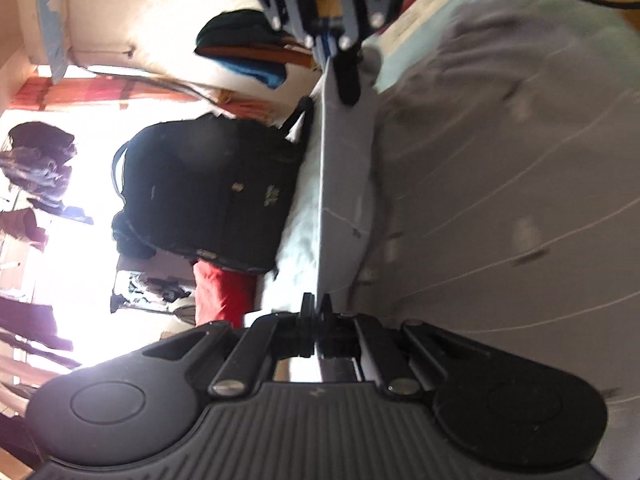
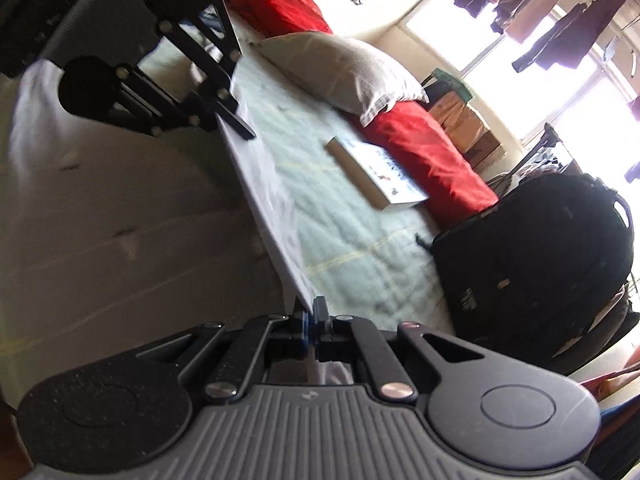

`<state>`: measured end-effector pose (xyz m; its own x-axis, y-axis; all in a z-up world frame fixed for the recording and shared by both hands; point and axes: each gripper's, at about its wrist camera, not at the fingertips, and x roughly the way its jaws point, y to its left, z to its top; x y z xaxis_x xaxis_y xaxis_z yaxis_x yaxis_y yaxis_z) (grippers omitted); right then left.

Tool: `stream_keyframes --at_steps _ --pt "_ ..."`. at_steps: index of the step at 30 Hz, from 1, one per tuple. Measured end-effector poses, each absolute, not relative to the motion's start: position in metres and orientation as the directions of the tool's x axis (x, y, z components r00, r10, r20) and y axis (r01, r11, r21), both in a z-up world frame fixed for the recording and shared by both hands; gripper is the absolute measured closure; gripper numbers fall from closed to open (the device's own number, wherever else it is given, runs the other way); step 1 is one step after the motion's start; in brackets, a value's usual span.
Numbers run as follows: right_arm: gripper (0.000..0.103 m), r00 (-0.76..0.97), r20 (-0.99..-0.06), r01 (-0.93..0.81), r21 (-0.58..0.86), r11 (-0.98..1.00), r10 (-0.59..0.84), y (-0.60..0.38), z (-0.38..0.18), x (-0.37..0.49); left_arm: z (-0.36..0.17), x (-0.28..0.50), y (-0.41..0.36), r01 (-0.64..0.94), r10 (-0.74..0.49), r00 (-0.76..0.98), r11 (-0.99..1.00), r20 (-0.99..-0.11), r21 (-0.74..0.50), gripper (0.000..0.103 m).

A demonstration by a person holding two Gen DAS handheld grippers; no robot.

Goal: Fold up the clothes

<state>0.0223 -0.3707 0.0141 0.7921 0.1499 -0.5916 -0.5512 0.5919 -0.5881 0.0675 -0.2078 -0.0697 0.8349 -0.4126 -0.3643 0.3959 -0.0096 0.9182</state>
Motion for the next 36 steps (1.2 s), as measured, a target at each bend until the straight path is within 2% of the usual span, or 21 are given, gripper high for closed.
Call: stream_keyframes --at_steps 13,21,30,33,36 --pt "0.099 0.738 -0.663 -0.607 -0.574 0.549 0.123 -0.377 -0.032 -0.029 -0.096 -0.003 -0.225 0.498 -0.449 0.764 -0.046 -0.463 0.866 0.103" --pt "0.099 0.726 -0.680 -0.600 -0.551 0.581 0.104 -0.381 -0.040 -0.048 -0.110 -0.023 -0.236 0.544 -0.449 0.738 -0.046 -0.504 0.838 0.103" --pt "0.098 0.725 -0.687 -0.584 -0.571 0.577 0.053 -0.378 -0.050 -0.054 -0.112 -0.045 -0.236 0.553 -0.461 0.740 0.001 -0.490 0.833 0.103" --pt "0.093 0.720 -0.693 -0.578 -0.567 0.587 0.040 -0.379 -0.050 -0.054 -0.113 -0.044 -0.234 0.600 -0.449 0.720 0.018 -0.530 0.800 0.103" --pt "0.087 0.726 -0.687 -0.563 -0.575 0.594 0.024 -0.380 -0.047 -0.059 -0.109 -0.050 -0.229 0.649 -0.459 0.694 0.064 -0.555 0.758 0.094"
